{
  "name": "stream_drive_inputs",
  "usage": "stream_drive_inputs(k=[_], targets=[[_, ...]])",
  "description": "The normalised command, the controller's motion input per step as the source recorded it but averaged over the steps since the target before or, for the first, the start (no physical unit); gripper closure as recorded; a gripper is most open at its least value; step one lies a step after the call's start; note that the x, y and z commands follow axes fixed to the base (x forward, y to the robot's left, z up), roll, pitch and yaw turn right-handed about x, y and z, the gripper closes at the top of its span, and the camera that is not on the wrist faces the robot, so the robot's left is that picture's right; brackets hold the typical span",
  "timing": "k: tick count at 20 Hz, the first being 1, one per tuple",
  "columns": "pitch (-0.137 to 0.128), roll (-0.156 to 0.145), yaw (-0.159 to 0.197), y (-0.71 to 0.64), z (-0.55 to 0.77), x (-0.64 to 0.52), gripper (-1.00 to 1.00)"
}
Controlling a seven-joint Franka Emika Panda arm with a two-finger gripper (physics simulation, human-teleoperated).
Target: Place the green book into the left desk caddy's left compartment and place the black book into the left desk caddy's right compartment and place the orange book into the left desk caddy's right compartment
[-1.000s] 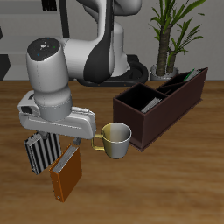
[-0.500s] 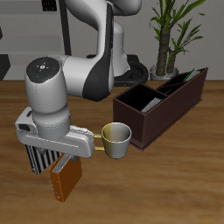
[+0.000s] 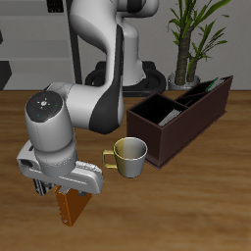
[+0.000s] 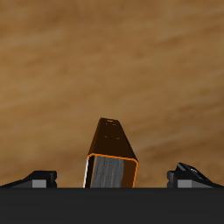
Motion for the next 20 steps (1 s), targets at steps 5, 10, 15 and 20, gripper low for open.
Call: stream_drive_inputs(k=[5, 10, 15, 20], targets=[[0.026, -0.006, -0.025, -0.04, -0.44, 0.0, 1.0], [0.022, 0.016, -0.029, 0.12, -0.19, -0.11, 1.0], [-0.052, -0.003, -0.011, 0.03, 0.4, -0.21, 1.0], [-0.067, -0.019, -0.005, 0.06, 0.62, -0.28, 1.0]])
